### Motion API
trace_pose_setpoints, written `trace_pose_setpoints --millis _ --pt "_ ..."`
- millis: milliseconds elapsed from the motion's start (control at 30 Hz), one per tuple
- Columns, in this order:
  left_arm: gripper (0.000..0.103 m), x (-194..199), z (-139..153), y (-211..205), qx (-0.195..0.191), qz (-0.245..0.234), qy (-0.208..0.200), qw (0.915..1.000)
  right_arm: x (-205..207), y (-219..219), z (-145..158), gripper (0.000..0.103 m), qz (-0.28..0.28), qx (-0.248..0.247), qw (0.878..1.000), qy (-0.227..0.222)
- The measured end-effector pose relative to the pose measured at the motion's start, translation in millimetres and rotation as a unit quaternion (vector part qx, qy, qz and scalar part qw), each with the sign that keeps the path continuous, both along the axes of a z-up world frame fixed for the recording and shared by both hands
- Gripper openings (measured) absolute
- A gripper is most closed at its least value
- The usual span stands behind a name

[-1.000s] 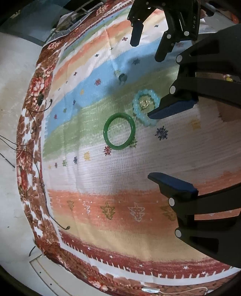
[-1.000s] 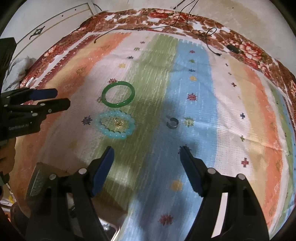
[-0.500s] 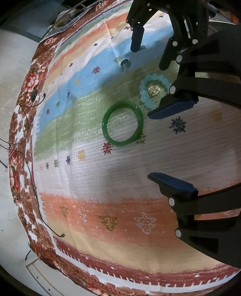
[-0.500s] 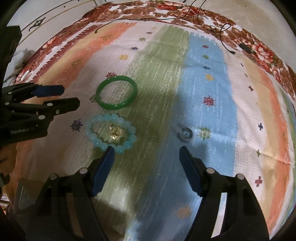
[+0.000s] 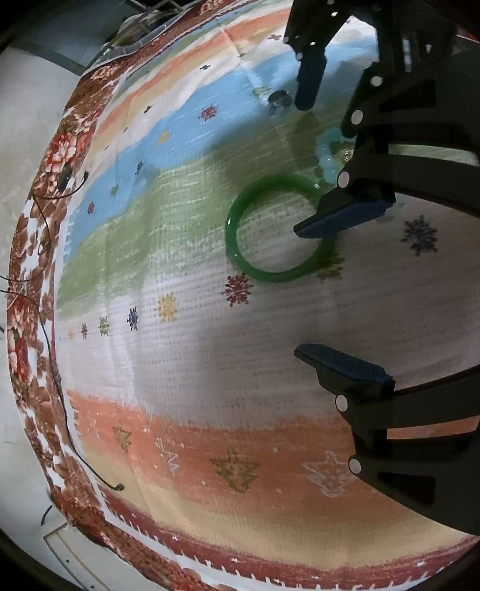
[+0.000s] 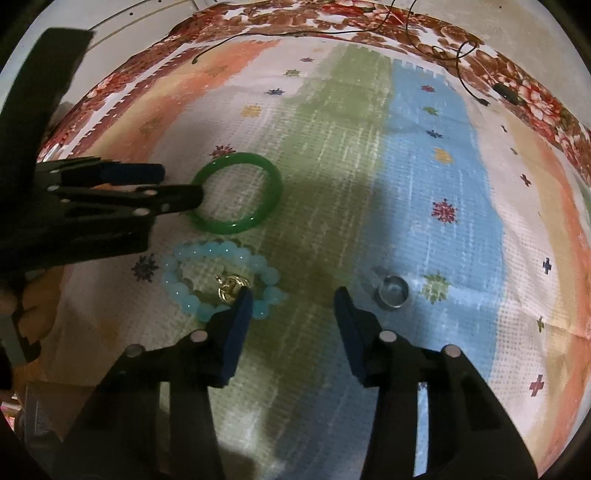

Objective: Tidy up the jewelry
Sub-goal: 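Move left tool to green jade bangle while right tool approaches light-blue bracelet, then grasp green jade bangle with left tool while right tool grasps light-blue bracelet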

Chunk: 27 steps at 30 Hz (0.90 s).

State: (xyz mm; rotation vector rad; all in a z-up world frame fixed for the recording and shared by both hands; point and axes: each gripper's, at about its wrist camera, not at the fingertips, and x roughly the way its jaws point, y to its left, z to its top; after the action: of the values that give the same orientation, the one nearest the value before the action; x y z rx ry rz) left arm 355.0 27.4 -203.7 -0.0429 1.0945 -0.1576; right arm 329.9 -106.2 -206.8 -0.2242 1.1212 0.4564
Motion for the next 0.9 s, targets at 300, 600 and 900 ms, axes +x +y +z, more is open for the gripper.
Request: trace_pose_setpoints --millis 300,600,900 --pt "0.06 8.2 -0.2 -0.9 -0.006 0.002 -0.005 1.0 0.4 -0.3 3.4 0.05 -0.001 0.021 1.0 0.002" --pt "0.059 9.4 -4.4 -6.3 0.014 -0.009 -0.006 0.9998 5.6 1.4 -7.8 0.053 -0.002 0.011 1.0 0.007" --pt "0.028 5.7 -9.8 -7.5 0.052 -0.009 -0.021 0.9984 -1.9 6.2 -10.7 0.013 0.008 -0.007 1.0 -0.009"
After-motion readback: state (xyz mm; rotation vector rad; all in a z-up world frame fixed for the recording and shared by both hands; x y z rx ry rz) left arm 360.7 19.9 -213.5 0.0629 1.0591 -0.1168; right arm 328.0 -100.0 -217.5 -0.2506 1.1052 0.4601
